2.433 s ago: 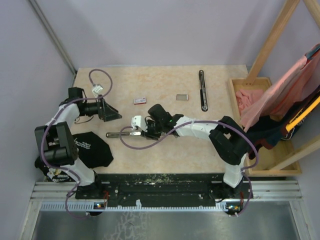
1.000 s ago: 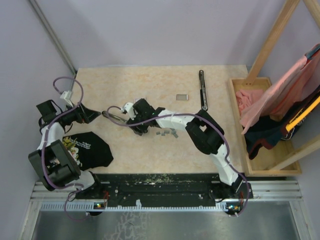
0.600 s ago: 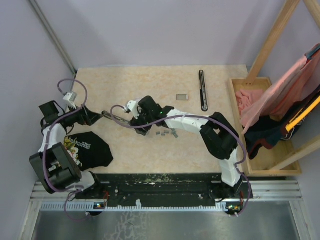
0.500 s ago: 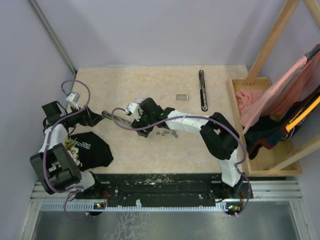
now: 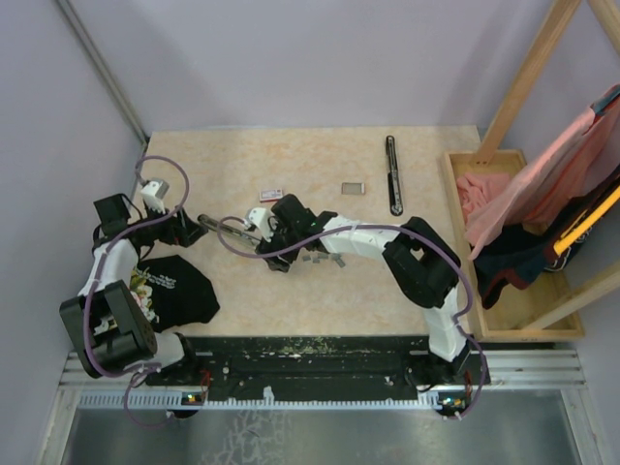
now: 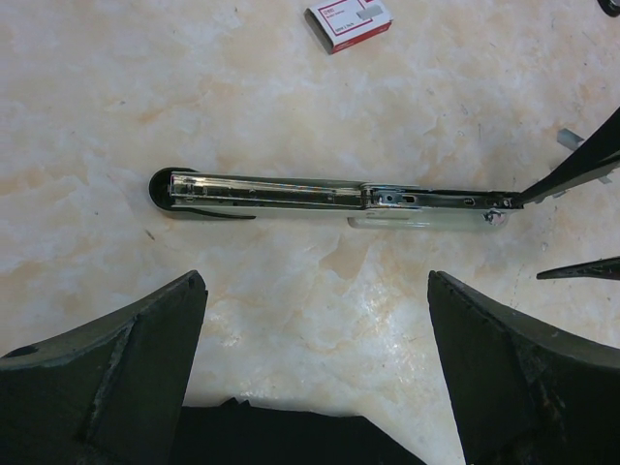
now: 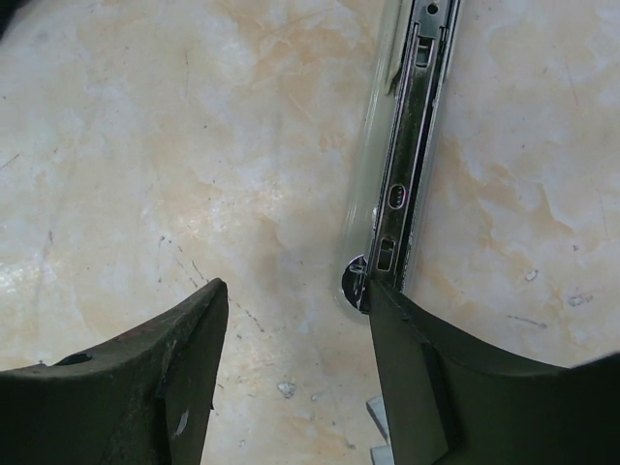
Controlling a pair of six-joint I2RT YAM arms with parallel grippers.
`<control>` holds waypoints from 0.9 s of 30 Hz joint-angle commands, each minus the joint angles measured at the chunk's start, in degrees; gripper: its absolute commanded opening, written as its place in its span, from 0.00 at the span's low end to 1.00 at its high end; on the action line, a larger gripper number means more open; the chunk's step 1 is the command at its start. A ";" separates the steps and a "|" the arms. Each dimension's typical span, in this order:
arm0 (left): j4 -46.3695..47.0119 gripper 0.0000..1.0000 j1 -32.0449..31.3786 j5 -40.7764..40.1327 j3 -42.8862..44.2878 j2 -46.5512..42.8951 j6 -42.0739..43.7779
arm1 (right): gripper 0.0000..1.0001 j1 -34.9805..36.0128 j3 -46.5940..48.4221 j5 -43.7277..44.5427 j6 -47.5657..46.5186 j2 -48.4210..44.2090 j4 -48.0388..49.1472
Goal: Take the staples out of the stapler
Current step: Move the stapler to the center of the board.
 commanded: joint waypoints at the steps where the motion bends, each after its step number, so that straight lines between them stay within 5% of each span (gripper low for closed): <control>1: -0.36 1.00 -0.68 -2.02 -0.10 -0.65 1.09 | 0.59 0.48 1.09 -4.30 0.64 2.81 0.22; 18: 0.73 1.00 -8.98 -13.11 -0.83 1.80 -0.45 | 0.58 6.06 19.13 -16.37 4.22 10.83 -7.21; 27: -7.01 1.00 -12.67 -17.70 3.65 6.78 -1.85 | 0.61 2.05 19.59 -12.76 2.77 1.81 -10.88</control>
